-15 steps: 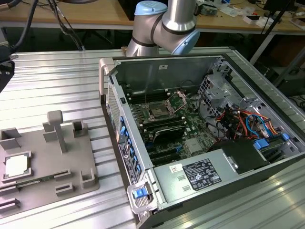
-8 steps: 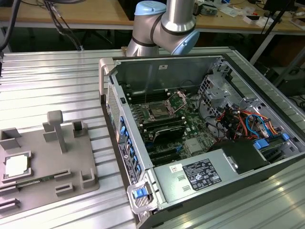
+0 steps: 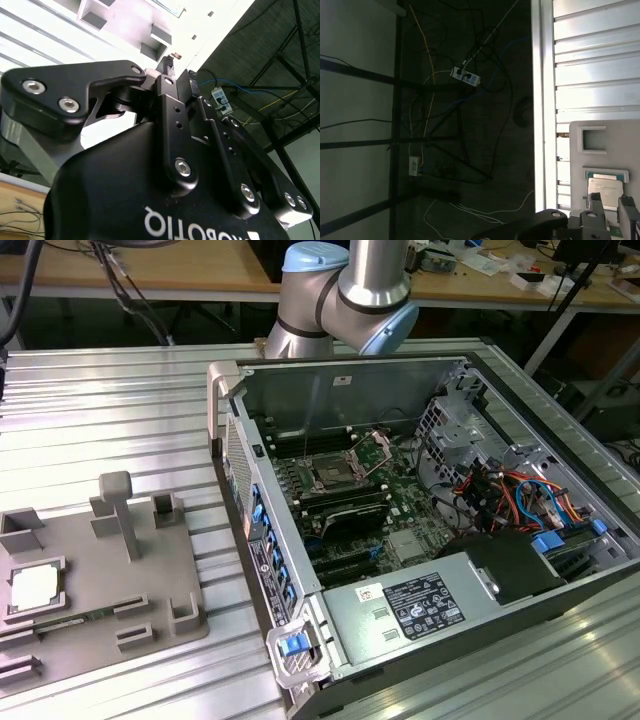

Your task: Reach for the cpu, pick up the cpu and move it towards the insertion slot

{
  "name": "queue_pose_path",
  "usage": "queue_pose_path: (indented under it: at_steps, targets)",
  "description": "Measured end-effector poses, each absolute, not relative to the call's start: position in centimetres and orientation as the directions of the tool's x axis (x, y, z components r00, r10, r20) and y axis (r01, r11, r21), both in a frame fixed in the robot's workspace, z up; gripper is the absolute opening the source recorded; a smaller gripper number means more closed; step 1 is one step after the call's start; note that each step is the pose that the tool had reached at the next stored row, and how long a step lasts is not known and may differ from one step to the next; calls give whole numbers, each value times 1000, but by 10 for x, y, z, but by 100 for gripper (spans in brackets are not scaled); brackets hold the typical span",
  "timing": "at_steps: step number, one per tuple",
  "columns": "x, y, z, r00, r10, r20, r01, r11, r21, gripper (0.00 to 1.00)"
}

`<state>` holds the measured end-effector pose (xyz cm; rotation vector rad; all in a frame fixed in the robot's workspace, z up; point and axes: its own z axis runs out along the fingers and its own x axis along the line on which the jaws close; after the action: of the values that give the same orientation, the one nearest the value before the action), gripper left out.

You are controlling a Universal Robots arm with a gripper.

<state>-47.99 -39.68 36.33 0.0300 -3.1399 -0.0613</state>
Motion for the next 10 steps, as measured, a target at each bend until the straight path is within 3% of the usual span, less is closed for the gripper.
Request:
queue_pose_path:
  at_steps: [2,6,9,10]
  targets:
    - [-480,-397,363,-1000,-19,1,-19,999,39,27]
    - [-480,-398,362,-1000,-20,0,-19,999,39,45]
    - [-480,-398,358,-1000,-23,3,-23,999,38,46]
    - [-480,-399,351,-999,-35,6,-35,999,38,53]
